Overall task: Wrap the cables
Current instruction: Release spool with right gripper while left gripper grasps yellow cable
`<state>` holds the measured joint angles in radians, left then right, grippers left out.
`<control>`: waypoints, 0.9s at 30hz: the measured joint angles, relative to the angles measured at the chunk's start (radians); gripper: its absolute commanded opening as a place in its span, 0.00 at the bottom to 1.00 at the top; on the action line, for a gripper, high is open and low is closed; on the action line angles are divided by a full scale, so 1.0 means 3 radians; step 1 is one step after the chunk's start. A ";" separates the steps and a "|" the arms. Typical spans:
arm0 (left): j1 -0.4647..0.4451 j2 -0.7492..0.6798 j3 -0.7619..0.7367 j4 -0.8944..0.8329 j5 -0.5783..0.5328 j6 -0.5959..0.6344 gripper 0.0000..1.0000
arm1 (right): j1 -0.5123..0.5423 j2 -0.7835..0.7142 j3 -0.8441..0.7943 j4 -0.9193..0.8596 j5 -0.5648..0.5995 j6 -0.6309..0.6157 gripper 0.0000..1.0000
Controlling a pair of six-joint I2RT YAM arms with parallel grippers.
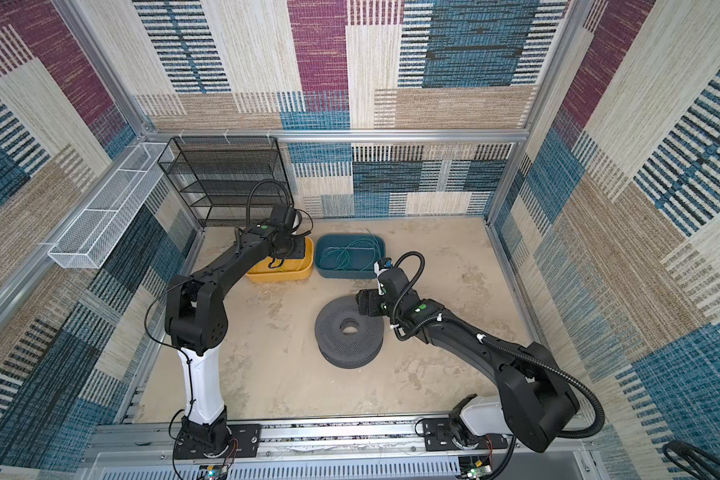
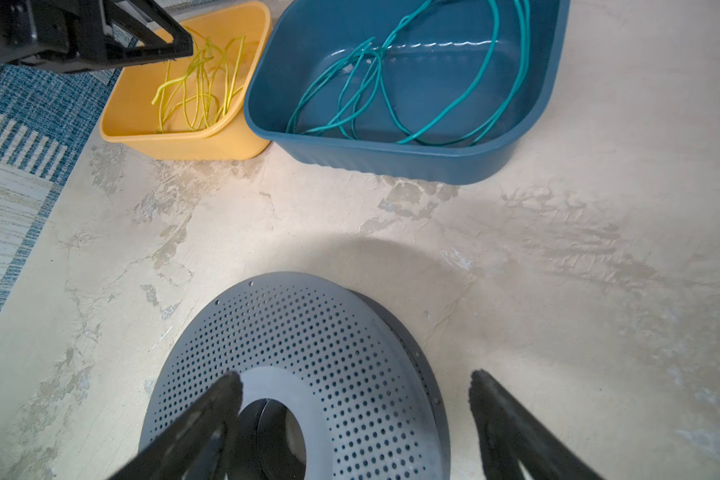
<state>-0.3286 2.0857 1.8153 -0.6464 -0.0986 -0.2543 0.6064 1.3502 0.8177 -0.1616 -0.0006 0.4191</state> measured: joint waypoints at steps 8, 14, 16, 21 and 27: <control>-0.0004 0.0099 0.0027 -0.0051 0.0085 0.0058 0.23 | -0.0006 0.0020 0.0000 0.0020 0.0000 0.0011 0.87; -0.0008 0.0060 0.0013 -0.0064 0.0037 0.0111 0.00 | -0.0006 0.0018 0.0000 0.0022 0.0000 0.0023 0.87; -0.0011 0.0015 0.0000 -0.0074 -0.0011 0.0135 0.00 | -0.0006 0.0018 0.0000 0.0022 -0.0001 0.0031 0.87; -0.0013 -0.0126 -0.0025 -0.0079 -0.0097 0.0172 0.00 | -0.0006 0.0008 0.0000 0.0022 -0.0027 0.0050 0.87; -0.0055 -0.0456 -0.0043 -0.0086 -0.0109 0.0228 0.00 | -0.0006 -0.0041 0.0001 0.0022 -0.0028 0.0075 0.87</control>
<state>-0.3450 1.9488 1.8023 -0.6724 -0.1314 -0.1860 0.6044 1.3380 0.8181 -0.1551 -0.0090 0.4416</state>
